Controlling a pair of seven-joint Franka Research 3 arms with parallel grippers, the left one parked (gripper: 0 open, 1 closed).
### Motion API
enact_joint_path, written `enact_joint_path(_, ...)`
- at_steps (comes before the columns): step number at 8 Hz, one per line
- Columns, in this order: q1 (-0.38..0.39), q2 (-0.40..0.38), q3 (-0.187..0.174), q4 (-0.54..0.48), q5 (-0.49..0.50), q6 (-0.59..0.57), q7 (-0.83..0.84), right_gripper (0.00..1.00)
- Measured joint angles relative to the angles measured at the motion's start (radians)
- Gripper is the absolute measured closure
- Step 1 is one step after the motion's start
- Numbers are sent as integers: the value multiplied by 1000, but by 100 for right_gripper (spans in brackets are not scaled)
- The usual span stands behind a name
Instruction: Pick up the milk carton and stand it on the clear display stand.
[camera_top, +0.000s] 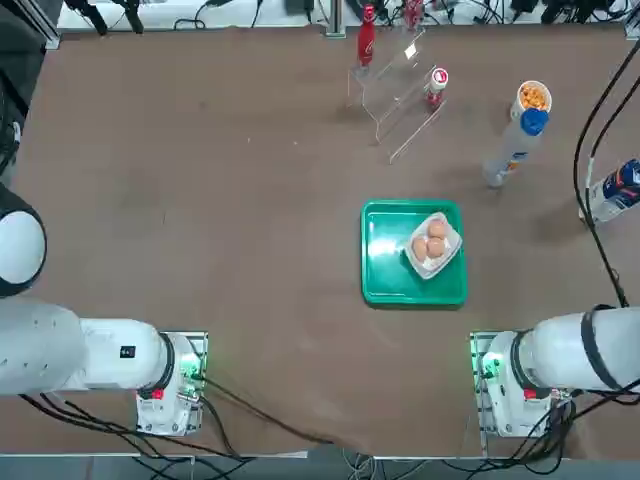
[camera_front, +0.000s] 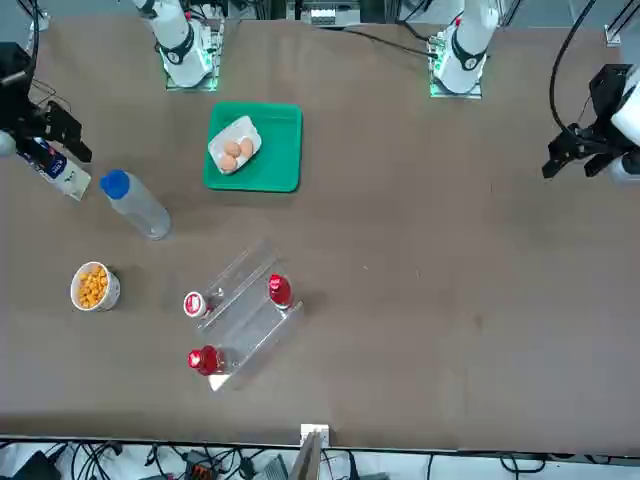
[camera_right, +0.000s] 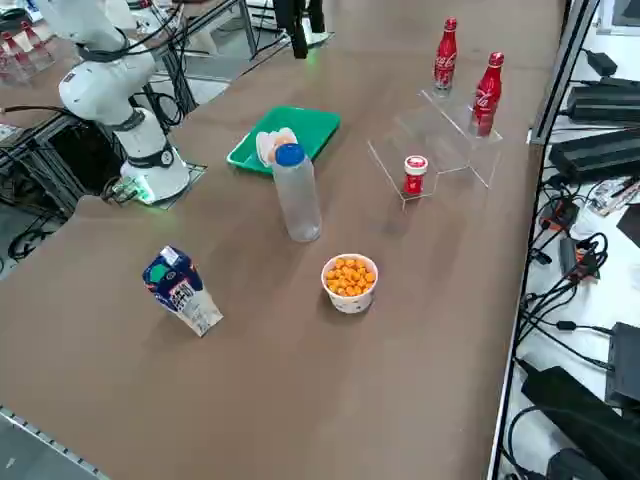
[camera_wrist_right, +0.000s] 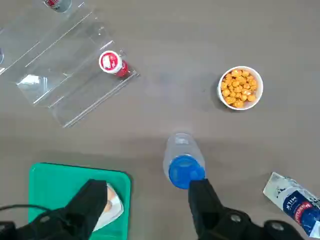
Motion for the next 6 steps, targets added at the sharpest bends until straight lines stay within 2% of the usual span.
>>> enact_joint_path(4, -2, 0, -1, 3, -21, -15, 0, 0)
enact_joint_path(6, -15, 3, -11, 2, -34, -61, -21, 0)
